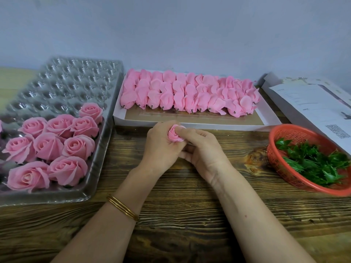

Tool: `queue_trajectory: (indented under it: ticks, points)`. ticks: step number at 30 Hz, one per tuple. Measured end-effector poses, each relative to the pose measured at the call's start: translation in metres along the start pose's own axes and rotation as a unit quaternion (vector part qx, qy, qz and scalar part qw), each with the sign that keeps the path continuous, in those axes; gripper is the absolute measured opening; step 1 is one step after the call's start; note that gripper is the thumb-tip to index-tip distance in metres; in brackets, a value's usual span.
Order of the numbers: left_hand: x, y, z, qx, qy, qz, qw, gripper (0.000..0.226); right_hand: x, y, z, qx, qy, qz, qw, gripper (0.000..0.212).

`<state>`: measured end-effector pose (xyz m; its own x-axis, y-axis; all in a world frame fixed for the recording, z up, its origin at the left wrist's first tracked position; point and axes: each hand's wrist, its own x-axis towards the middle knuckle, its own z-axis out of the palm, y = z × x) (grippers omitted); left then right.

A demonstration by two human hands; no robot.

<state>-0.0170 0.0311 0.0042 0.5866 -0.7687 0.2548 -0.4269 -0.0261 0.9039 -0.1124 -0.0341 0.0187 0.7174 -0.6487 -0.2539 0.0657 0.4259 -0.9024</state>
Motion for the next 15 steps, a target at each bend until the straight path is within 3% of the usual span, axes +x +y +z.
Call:
queue_trajectory:
  ticks: [3,7,11,13,15]
  points:
    - [-0.0005,-0.0003,0.0003,0.003,0.005,0.004,1.000,0.015,0.0012,0.0014,-0.0009,-0.004,0.007,0.004,1.000,0.033]
    - [0.0008,0.0000,0.0007,-0.013,0.010,-0.014,1.000,0.029,0.0011,0.0028,0.0005,-0.011,0.000,-0.012,1.000,0.035]
    - [0.0027,0.0020,0.0026,-0.106,0.043,-0.060,0.992,0.017,0.0030,0.0015,-0.0008,0.063,0.016,-0.010,0.998,0.026]
    - [0.0053,0.0020,0.0024,-0.119,0.067,-0.074,0.988,0.016,0.0036,0.0028,-0.0014,0.035,0.028,-0.023,0.999,0.023]
    - [0.0068,0.0031,0.0025,-0.155,0.076,-0.094,0.980,0.019,0.0037,0.0085,-0.0011,-0.042,0.031,-0.063,0.997,0.033]
